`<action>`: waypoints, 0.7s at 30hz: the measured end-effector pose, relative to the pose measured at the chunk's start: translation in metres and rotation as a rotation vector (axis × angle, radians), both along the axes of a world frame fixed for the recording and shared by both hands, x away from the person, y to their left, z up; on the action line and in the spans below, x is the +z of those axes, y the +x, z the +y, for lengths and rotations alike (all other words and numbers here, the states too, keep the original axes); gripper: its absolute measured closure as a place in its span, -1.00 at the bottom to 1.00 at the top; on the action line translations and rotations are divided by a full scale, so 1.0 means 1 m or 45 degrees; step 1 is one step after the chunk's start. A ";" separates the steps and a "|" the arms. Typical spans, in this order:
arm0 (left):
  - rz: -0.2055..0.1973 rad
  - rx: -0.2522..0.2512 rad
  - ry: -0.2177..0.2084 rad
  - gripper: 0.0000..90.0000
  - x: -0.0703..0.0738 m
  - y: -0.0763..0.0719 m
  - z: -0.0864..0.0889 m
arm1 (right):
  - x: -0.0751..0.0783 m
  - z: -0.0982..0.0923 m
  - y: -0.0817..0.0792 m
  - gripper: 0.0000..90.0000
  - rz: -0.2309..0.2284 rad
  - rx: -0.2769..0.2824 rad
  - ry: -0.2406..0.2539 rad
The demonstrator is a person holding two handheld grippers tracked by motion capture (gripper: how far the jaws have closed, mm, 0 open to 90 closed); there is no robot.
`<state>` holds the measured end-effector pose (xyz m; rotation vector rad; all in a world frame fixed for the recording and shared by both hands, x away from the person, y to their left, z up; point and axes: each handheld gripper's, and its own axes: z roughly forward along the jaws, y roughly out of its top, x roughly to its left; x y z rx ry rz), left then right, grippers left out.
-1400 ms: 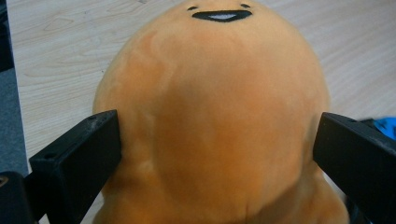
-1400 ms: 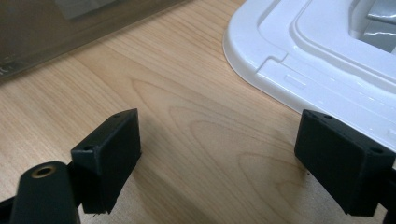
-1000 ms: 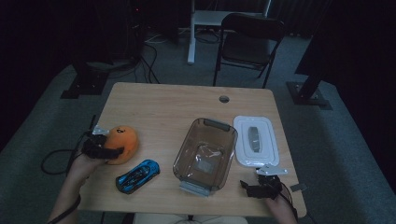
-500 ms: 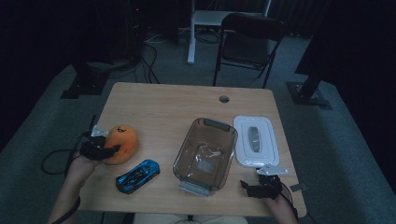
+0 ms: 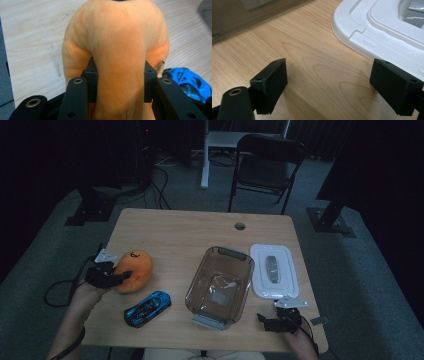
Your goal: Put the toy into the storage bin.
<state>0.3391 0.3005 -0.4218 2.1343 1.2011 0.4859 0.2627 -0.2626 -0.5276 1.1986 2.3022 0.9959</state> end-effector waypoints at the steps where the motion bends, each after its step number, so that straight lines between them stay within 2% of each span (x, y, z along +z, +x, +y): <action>1: -0.005 -0.008 0.000 0.42 0.003 0.000 -0.002 | 0.000 0.000 0.000 -0.69 0.000 -0.001 0.001; 12: -0.043 -0.111 0.005 0.43 0.028 0.001 -0.025 | 0.000 0.000 0.000 -0.69 0.002 0.000 0.004; 15: -0.049 -0.134 -0.013 0.43 0.033 0.001 -0.029 | 0.000 0.000 0.000 -0.69 0.000 -0.001 0.002; 21: -0.096 -0.229 -0.052 0.43 0.055 -0.001 -0.048 | 0.000 0.000 0.000 -0.69 0.001 -0.001 0.001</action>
